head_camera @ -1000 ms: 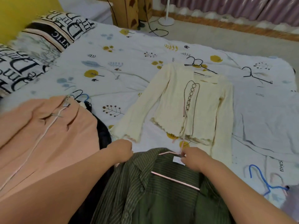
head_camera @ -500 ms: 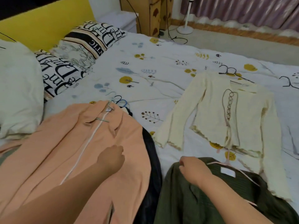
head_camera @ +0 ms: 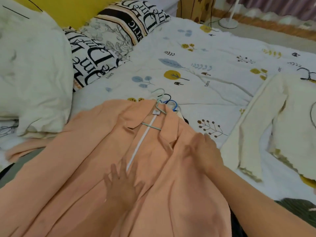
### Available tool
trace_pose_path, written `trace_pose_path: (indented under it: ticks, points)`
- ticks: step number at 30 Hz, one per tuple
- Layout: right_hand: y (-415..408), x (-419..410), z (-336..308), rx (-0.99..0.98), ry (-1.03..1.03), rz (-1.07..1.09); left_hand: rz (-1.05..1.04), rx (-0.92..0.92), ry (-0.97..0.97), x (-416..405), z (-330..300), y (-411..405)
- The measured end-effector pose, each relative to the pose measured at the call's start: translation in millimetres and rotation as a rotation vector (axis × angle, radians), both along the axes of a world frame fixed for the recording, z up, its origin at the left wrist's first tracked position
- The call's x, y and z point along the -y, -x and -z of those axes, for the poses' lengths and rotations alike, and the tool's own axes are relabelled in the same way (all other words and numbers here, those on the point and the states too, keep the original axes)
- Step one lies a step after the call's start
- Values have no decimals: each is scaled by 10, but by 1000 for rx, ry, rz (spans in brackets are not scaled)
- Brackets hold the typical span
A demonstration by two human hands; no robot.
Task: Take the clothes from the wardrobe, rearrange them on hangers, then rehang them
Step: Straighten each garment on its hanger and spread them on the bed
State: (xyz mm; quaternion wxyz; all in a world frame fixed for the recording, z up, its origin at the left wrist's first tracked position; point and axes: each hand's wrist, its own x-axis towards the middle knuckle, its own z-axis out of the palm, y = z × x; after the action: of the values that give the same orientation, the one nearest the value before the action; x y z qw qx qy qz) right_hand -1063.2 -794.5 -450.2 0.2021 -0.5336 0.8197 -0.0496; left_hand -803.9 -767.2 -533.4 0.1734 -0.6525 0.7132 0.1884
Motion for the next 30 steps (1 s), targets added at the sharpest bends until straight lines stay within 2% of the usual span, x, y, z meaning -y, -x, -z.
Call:
trace_pose_path:
  ticks: [5, 11, 15, 19, 22, 25, 30]
  points:
    - [-157, 475, 150, -22, -95, 71, 24, -43, -35, 48, 130, -45]
    - [-351, 372, 101, -123, 8, 149, 24, -6, -108, 91, 139, -69]
    - [-446, 241, -40, -249, 15, 75, 32, 34, -191, 122, 1, -38]
    - [-559, 48, -322, -163, 50, -135, 54, -18, -248, 152, -362, -62]
    - [-682, -160, -651, -30, 94, -216, 3, -119, -175, 177, -731, -127]
    - [-727, -375, -1060, 128, 185, -145, -80, -172, -3, 169, -1222, -279]
    - [-656, -718, -1804, 362, 295, -138, -400, -404, 359, 163, -2286, -605]
